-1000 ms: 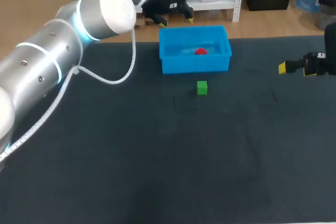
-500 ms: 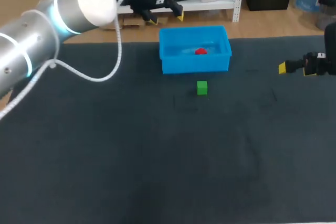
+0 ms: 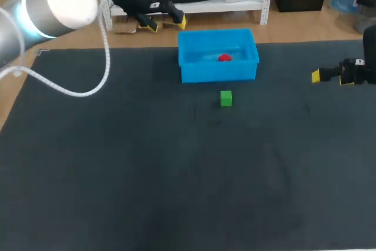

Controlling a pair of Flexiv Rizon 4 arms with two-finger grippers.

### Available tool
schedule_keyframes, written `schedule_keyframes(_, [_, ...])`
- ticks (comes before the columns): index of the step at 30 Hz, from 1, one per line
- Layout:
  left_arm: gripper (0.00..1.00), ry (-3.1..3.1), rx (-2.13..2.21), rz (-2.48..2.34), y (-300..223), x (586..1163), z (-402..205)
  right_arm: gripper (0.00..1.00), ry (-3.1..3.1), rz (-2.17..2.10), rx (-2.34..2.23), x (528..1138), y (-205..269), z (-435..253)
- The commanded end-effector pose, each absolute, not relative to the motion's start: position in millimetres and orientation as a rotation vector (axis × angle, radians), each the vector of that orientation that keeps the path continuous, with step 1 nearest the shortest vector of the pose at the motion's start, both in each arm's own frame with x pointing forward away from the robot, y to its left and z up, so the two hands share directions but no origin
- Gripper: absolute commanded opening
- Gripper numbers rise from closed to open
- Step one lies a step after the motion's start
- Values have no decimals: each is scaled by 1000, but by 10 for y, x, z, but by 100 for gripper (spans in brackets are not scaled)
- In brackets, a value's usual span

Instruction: Use the left arm to pick the red cube and place it into the blue plastic box first, then use the right arm to grasp the green cube and put it into the same blue plastic box after the first action is fully finished.

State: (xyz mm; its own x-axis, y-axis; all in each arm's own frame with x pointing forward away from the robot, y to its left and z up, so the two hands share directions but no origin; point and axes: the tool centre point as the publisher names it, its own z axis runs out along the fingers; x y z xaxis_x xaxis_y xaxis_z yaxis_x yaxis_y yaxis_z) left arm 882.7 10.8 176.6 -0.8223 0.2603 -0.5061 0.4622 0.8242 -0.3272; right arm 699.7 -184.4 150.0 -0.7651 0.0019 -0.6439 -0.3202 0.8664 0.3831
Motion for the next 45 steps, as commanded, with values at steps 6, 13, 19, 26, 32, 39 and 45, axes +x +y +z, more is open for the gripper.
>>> schedule_keyframes(6, [100,2448,563,-669,437,8288,1805,100,2372,636,-231,7003,-1845,1495])
schedule_keyframes(13, [100,2447,626,-689,554,8086,1817,100,2372,636,-231,7003,-1845,1495])
schedule_keyframes(19, [100,2445,670,-704,647,7951,1839,100,2372,636,-231,7003,-1845,1495])
schedule_keyframes(26, [100,2441,708,-713,763,7830,1860,100,2372,636,-231,7003,-1845,1495])
schedule_keyframes(32, [100,2441,717,-722,880,7755,1869,100,2372,636,-231,7003,-1845,1495])
schedule_keyframes(39, [100,2440,721,-731,1005,7669,1878,100,2372,636,-231,7003,-1845,1495])
schedule_keyframes(45, [100,2447,756,-720,1057,7603,1846,100,2372,636,-231,7003,-1845,1495])
